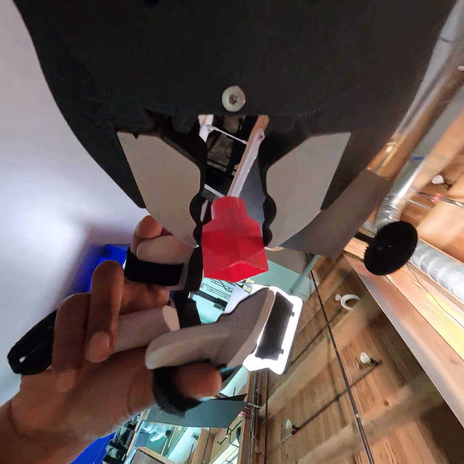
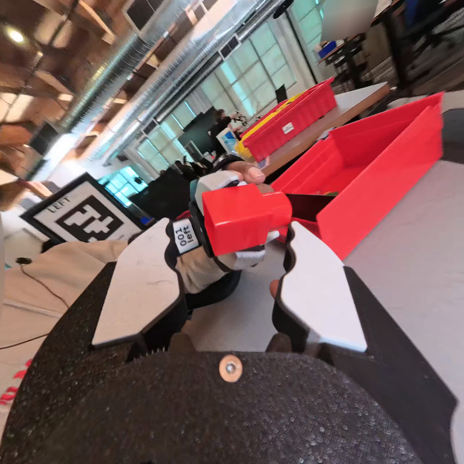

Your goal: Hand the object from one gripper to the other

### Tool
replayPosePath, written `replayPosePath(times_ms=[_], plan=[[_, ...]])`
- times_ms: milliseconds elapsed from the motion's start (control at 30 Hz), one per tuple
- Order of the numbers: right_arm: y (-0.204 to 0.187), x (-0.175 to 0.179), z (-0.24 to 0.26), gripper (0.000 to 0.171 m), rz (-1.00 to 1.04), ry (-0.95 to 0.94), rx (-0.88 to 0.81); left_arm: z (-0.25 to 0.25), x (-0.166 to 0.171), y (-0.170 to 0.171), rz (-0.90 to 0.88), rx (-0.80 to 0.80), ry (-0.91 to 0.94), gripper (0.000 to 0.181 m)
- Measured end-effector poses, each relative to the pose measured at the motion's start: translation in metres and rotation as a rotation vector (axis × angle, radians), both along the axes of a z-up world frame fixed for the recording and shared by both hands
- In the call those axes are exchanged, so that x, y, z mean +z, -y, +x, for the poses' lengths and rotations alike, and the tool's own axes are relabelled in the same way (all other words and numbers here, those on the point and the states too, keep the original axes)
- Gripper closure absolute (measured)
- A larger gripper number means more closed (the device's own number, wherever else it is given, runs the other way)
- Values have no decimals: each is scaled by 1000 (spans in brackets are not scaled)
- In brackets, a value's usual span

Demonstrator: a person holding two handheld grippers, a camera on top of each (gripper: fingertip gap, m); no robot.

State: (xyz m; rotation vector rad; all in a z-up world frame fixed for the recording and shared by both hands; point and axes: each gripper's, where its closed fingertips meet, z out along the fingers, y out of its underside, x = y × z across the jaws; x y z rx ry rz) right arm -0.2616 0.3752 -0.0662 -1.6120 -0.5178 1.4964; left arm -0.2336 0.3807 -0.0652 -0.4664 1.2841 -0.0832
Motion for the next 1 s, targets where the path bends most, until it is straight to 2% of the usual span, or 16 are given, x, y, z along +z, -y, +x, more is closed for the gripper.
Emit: replayPosePath(times_ms=[33, 100, 133, 200, 233, 267, 367, 467, 567, 633, 733, 833, 933, 1000], plan=[[1, -2, -3, 90, -13, -10, 14, 1, -1, 3, 29, 2, -2, 135], [0, -4, -4, 106, -9, -24, 18, 2, 2, 8, 43, -12, 15, 135], [2, -2, -4, 106, 3, -46, 32, 2, 4, 8, 15, -21, 18, 136], [4, 4, -1, 108, 66, -46, 25, -1, 8, 4, -94, -43, 43, 135], [4, 7, 3, 119, 127, -22, -4, -3, 10, 1, -153, -62, 58, 141], [2, 12, 9, 119, 194, 3, -54, -5, 12, -3, -234, -89, 68, 141], [-9, 19, 31, 119, 435, 207, -263, -12, 15, -22, -600, -208, 109, 141], [-18, 19, 47, 119, 733, 490, -480, -13, 12, -37, -1154, -393, 129, 137], [-22, 10, 47, 118, 1020, 803, -603, -10, 13, -32, -1646, -628, 114, 129], [-24, 0, 40, 118, 1180, 988, -627, -7, 14, -23, -1856, -781, 90, 126], [-23, -12, 25, 119, 1363, 1168, -622, 0, 3, -9, -1937, -830, -19, 125], [-20, -21, 14, 119, 1444, 1243, -585, 2, -9, 7, -1926, -824, -166, 136], [-17, -21, 9, 119, 1425, 1217, -557, -1, -9, 10, -1876, -833, -199, 142], [-17, -13, 11, 119, 1297, 1106, -571, -3, 2, 3, -1857, -860, -119, 142]])
